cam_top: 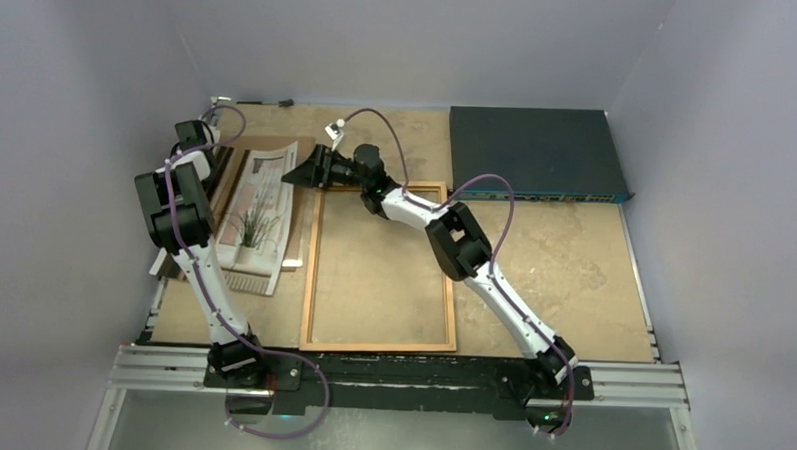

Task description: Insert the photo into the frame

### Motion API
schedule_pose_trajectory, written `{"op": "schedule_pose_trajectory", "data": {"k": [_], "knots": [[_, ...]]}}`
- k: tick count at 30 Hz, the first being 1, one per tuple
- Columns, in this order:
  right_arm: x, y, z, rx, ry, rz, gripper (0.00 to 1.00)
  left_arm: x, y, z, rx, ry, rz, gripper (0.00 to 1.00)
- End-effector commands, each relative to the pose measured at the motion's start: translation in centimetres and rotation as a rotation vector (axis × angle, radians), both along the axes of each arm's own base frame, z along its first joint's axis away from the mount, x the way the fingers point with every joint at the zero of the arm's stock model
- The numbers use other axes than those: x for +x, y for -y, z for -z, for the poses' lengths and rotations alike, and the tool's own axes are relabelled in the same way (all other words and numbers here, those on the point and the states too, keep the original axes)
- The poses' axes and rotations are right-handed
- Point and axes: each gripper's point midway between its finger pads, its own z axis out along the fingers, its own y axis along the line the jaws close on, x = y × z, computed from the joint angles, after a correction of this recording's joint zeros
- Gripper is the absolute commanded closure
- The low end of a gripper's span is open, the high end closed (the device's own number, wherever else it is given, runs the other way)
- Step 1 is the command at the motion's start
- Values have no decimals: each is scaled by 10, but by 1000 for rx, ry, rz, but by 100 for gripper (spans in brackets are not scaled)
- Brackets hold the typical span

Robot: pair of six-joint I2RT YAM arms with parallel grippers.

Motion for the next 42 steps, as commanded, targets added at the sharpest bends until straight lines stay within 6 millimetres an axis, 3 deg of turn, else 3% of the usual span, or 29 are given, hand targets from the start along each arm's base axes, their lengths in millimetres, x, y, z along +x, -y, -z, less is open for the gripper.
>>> {"op": "schedule_pose_trajectory", "data": {"k": [1,6,10,15,22,32,42], "knots": [[-46,-11,-69,125,90,-136,1,-15,66,53,-214,-110,117,92],[-50,-9,-55,93,58,-125,1,-18,69,54,-220,-119,122,92],[-15,-14,-37,-91,80,51,1,-19,66,51,-212,-117,116,92],[24,0,-28,-332,189,299,1,-18,59,45,-208,-102,109,93],[53,14,-3,-443,221,428,1,-22,54,47,-203,-114,97,93],[66,20,39,-473,193,418,1,-26,53,54,-205,-127,91,94],[53,8,52,-414,189,318,1,-26,53,52,-209,-125,86,94]]}}
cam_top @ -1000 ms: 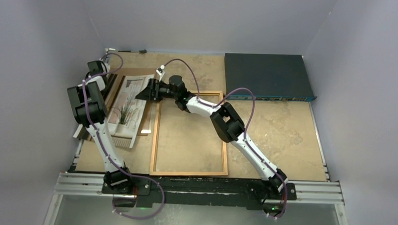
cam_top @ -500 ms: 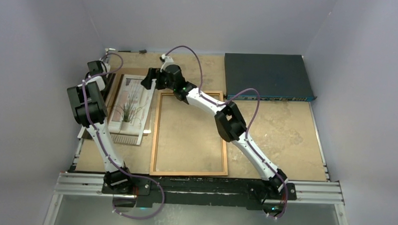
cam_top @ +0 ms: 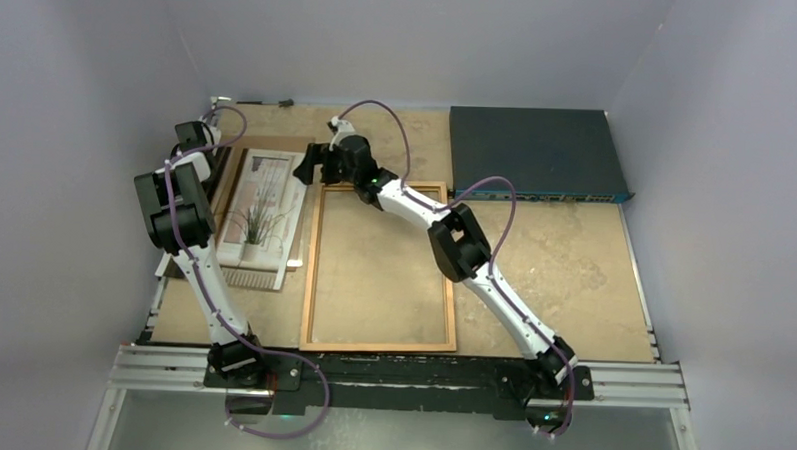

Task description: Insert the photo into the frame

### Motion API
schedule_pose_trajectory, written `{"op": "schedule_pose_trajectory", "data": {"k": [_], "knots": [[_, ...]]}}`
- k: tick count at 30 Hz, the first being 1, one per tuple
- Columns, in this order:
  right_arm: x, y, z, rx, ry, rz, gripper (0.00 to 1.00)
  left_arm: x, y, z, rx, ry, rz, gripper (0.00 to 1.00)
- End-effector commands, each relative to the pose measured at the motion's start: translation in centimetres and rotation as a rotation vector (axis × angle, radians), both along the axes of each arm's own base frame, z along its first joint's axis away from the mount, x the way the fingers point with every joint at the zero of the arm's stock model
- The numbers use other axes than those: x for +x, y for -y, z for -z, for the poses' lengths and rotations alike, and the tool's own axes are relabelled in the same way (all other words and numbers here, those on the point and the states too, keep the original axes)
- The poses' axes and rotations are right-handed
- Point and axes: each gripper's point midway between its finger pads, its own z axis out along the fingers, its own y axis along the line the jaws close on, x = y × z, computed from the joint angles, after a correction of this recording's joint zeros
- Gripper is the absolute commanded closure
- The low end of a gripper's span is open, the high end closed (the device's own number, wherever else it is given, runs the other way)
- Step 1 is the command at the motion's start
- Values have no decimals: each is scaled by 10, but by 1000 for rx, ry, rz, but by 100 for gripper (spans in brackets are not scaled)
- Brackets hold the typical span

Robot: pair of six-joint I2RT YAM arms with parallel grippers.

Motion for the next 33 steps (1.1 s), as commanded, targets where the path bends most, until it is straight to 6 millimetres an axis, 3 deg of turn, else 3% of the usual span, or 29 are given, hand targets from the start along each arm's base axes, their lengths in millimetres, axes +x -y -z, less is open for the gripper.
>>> {"op": "schedule_pose_trajectory", "data": {"k": [1,3,4,7,9,11,14,15,17,20,22,26,29,33], "knots": [[-11,-11,-13,48,18,-66,1,-26,53,52,-216,-134,72,94],[-11,-6,-29,40,64,-53,1,-27,54,50,-220,-134,73,94],[-9,-1,-56,36,114,-34,1,-27,54,50,-225,-135,73,94],[-4,23,-112,-5,224,55,1,-30,49,44,-221,-134,66,94],[-13,38,-142,-24,271,95,1,-31,46,38,-220,-130,62,95],[-35,43,-153,-43,275,77,1,-32,42,31,-227,-122,55,95],[-88,38,-126,-150,225,34,5,-35,39,23,-239,-126,52,94],[-104,45,-102,-227,196,44,6,-38,39,21,-244,-127,54,94],[-127,70,-76,-338,152,89,7,-40,41,16,-255,-124,60,94],[-160,127,-40,-448,22,153,8,-44,45,9,-265,-121,72,94],[-176,168,-36,-514,-11,217,8,-47,48,5,-276,-119,79,94],[-207,237,-5,-663,-85,306,12,-51,51,0,-281,-122,83,94],[-221,268,-1,-681,-105,359,13,-55,53,-4,-280,-120,84,94],[-227,287,-10,-680,-94,401,13,-59,54,-6,-276,-121,83,94]]}}
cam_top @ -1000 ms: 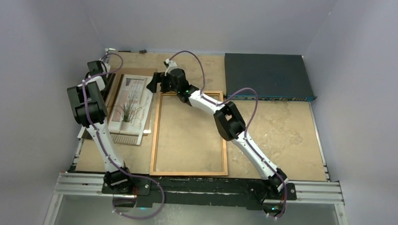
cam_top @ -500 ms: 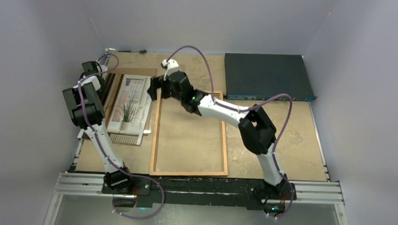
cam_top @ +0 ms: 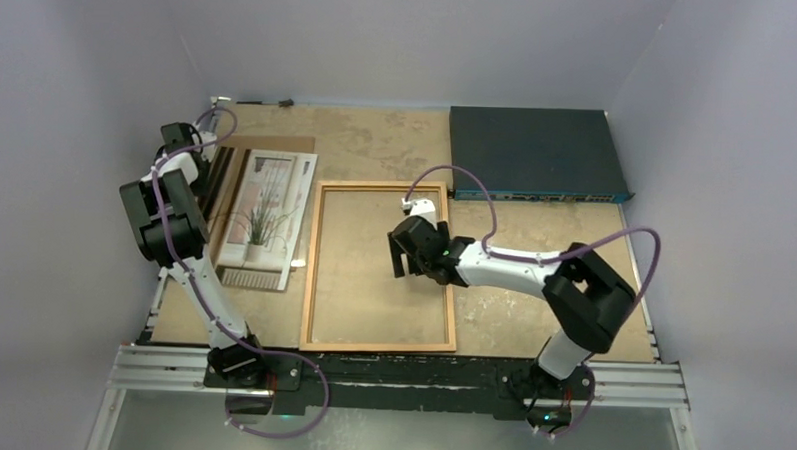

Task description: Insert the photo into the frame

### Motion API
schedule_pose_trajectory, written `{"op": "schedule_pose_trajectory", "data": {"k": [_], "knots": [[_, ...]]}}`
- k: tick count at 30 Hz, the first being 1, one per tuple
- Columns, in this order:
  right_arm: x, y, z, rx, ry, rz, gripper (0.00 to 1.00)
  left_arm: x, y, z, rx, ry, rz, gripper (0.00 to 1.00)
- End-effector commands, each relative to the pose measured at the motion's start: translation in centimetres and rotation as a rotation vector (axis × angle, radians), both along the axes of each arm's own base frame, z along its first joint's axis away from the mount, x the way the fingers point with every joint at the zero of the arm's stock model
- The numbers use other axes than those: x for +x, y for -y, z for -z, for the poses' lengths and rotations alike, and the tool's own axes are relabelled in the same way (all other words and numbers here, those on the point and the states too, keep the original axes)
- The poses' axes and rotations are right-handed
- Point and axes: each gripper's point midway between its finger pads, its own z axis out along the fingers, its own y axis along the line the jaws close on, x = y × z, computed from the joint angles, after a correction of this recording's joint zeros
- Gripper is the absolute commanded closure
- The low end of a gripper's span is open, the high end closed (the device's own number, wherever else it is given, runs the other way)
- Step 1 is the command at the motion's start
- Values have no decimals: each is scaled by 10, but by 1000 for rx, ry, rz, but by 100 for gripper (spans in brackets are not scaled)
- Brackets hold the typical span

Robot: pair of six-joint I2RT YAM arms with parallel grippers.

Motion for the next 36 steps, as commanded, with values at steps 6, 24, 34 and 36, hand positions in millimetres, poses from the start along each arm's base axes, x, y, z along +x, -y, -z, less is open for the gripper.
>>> {"op": "schedule_pose_trajectory", "data": {"k": [6,24,34,36], "knots": [[7,39,-26,38,84,148,14,-23,40,10,-140,-62,44,94],[20,36,3,59,51,114,56,-22,19,-8,-99,-36,9,94],[39,34,-72,83,207,98,86,-25,20,0,-107,-50,1,94],[39,36,-85,90,223,103,89,-25,20,1,-108,-53,0,94]]}}
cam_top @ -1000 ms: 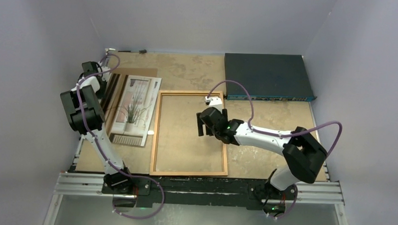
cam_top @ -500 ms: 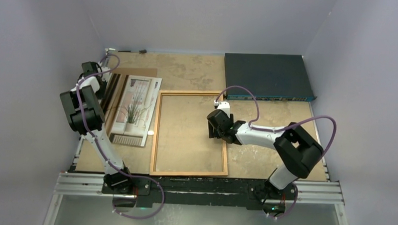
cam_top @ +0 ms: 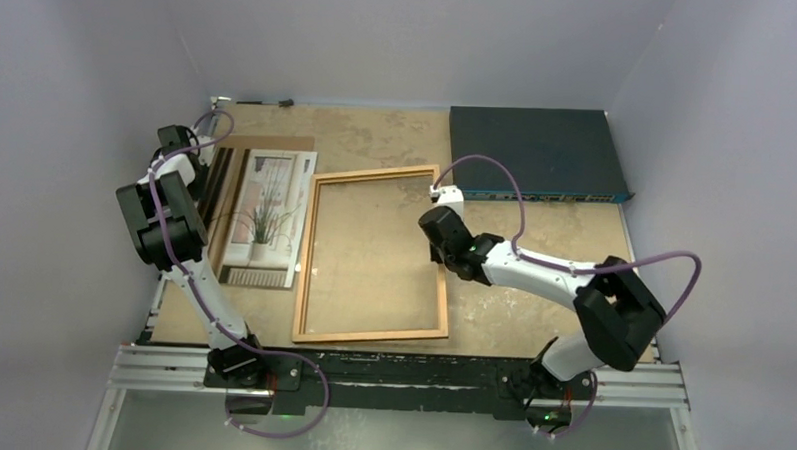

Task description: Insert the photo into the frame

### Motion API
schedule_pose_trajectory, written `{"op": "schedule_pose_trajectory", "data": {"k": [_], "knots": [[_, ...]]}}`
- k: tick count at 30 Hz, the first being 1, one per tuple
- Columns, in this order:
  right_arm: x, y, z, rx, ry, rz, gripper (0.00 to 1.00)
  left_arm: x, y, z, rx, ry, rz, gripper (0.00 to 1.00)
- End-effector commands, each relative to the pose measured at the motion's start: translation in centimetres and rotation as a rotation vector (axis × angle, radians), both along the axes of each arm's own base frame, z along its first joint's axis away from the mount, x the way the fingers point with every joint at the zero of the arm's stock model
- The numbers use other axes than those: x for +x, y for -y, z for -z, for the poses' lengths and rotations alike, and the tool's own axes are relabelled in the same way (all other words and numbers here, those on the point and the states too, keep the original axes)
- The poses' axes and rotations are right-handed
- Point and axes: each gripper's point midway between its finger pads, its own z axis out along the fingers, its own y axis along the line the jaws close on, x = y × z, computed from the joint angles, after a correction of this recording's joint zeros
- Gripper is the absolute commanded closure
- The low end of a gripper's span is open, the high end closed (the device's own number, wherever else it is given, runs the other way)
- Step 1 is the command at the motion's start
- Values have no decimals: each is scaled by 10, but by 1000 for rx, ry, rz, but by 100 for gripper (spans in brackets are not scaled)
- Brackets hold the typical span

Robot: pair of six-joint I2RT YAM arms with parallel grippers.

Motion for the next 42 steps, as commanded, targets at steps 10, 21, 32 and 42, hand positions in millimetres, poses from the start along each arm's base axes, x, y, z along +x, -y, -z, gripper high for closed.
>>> {"op": "schedule_pose_trajectory", "data": {"k": [10,21,32,42], "knots": [[36,56,-57,40,132,175,90,-8,16,5,-75,-23,6,94],[50,116,-48,-37,120,321,91,-9,18,9,-83,-28,17,94],[56,147,-15,-185,13,394,43,-10,19,8,-80,-32,31,95],[84,65,-106,5,224,268,19,-5,21,-17,-125,-9,45,94]]}}
